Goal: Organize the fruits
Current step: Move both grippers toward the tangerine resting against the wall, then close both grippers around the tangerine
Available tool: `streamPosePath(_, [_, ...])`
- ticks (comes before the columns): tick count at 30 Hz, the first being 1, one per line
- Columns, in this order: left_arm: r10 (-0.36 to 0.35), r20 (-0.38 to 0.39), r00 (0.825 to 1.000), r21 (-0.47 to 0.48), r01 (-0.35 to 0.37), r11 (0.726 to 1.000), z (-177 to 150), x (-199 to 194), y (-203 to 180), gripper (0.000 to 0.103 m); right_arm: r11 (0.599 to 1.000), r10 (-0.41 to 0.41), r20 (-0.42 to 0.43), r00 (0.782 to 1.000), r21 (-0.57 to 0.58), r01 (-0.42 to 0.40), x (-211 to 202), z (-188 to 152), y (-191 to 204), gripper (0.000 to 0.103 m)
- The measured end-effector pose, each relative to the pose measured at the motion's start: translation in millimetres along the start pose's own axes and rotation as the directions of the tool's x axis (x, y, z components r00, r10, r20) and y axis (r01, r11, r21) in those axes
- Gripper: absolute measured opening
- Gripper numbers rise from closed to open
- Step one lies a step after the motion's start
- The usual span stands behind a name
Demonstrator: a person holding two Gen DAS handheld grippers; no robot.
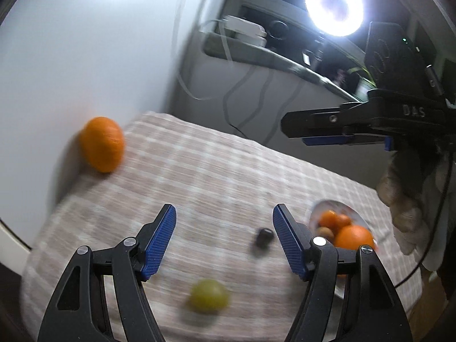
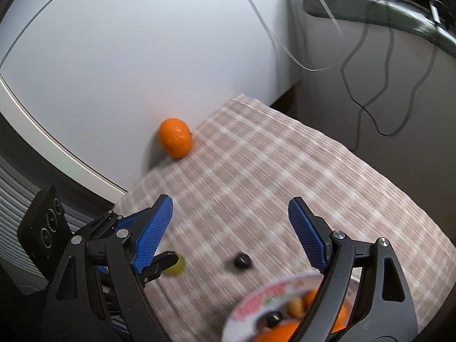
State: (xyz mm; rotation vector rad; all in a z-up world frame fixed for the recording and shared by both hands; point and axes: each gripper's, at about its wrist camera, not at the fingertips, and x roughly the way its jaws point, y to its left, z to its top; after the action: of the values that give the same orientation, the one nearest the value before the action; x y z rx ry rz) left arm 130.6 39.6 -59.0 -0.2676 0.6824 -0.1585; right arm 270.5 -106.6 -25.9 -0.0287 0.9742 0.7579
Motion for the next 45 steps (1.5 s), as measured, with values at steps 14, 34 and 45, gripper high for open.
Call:
streamPosePath(14, [0.159, 0.044, 0.986, -0.112, -0.154, 0.982, 19, 20, 68, 0.07, 0.99, 0.135, -0.087, 0.987, -0.027, -0.138, 92, 65, 51, 0.086])
streamPosePath(34, [0.193, 0.022, 0.981, -0.176, -0.186, 0.967, 35, 59, 109, 0.07, 0.971, 0.231, -0.21, 0.95, -0.008, -0.238, 199, 88, 68, 0.07])
streamPosePath(45, [0.208, 0.011, 0.978, -0.194, -0.202, 0.96, 38, 68, 116, 0.07, 0.95, 0.312, -0.225, 0.923, 0.047, -0.309, 226, 94, 70, 0.065])
